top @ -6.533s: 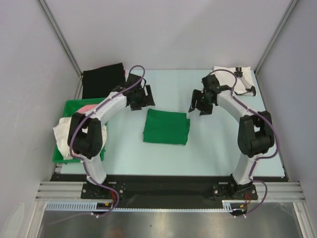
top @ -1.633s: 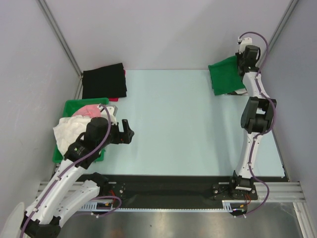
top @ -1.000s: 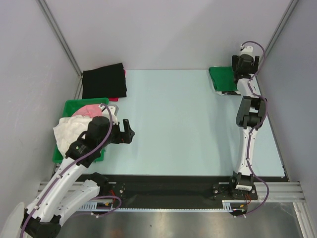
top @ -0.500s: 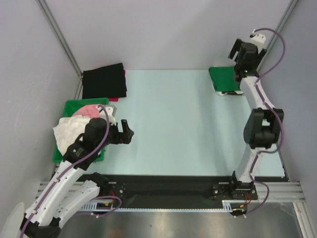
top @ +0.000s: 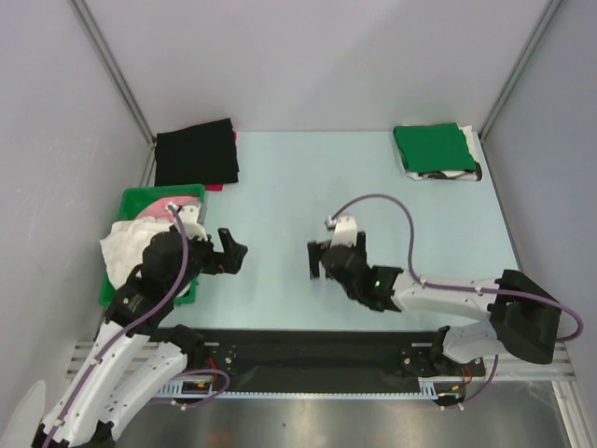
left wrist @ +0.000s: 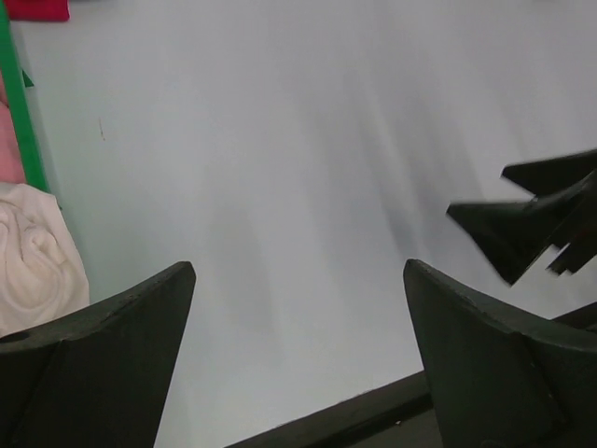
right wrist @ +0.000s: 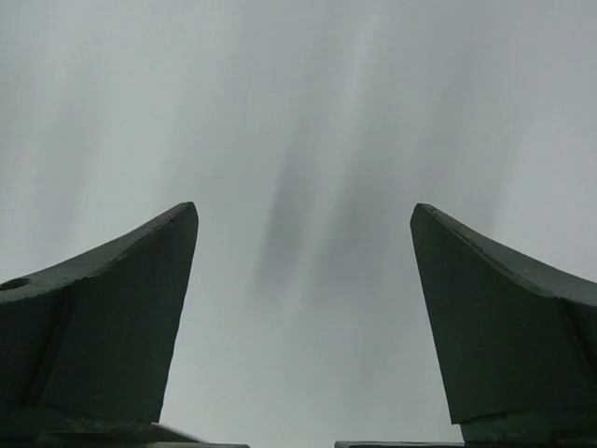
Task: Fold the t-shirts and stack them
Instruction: Reset both grippers
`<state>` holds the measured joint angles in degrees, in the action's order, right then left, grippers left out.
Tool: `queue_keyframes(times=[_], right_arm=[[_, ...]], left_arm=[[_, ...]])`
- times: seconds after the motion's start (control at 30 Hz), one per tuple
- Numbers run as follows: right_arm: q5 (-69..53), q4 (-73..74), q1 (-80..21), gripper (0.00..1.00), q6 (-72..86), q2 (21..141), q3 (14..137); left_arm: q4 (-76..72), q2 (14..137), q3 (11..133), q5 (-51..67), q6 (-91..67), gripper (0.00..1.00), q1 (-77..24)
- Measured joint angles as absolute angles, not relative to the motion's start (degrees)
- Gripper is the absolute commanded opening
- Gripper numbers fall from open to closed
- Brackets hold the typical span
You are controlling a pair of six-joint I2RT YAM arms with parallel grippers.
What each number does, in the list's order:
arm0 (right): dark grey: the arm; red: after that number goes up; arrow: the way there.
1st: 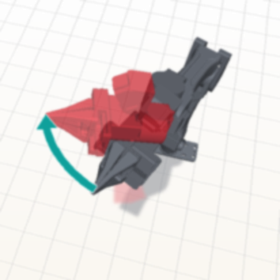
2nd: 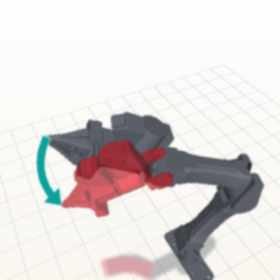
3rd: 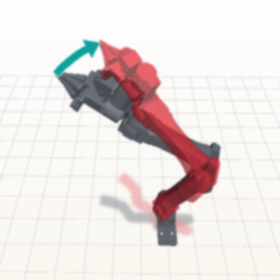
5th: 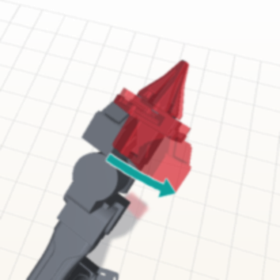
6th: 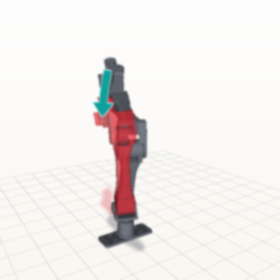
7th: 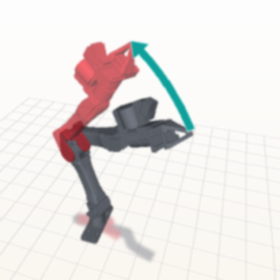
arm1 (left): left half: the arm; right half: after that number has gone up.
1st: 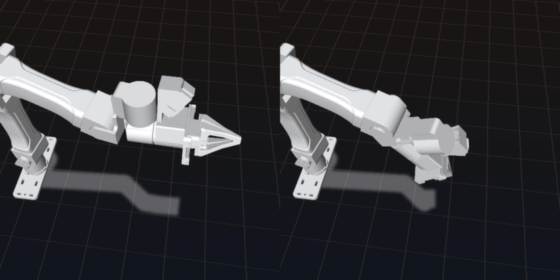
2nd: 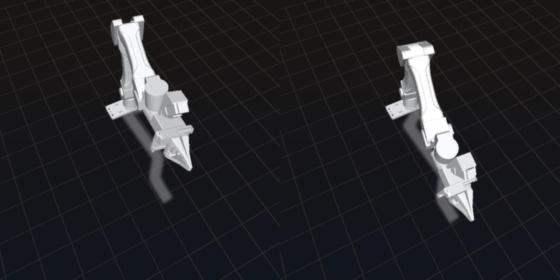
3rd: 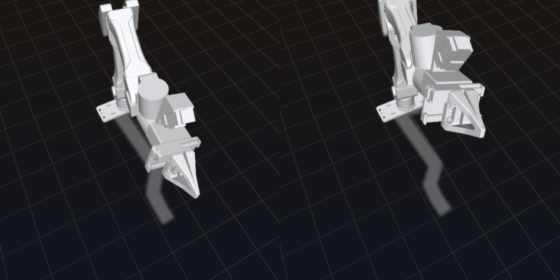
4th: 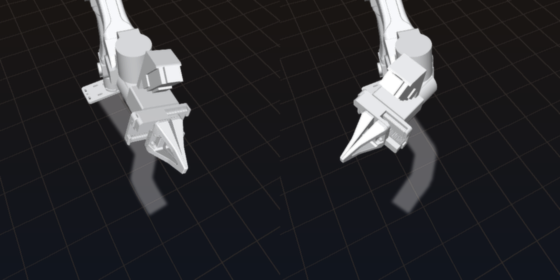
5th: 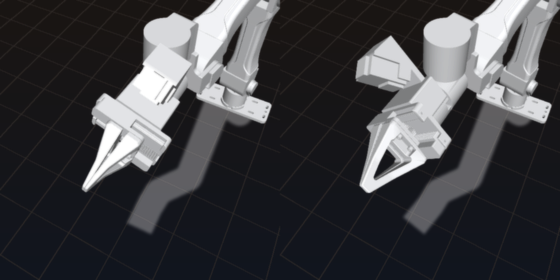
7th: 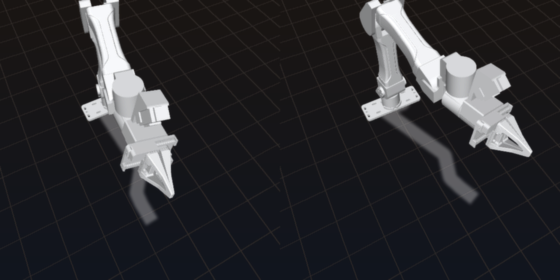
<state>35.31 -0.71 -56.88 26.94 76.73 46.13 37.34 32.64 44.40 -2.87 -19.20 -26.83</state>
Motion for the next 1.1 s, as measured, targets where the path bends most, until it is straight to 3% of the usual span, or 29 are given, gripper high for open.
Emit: queue_keyframes(times=[0.1, 0.43, 1.1], right_arm=[[39.2, -1.5, -64.6, 1.0, 28.9, 78.3, 39.6], [43.5, -6.9, -70.3, 1.0, 29.8, 85.0, 39.9], [37.9, -19.6, -70.1, 1.0, 24.7, 82.3, 32.8]], left_arm=[[37.3, 30.7, 44.4, -3.1, -19.2, 1.0, -26.8], [36.6, 27.6, 44.3, -4.7, -19.2, 1.0, -26.8], [36.5, 29.9, 44.3, -4.3, -19.2, 1.0, -26.7]])
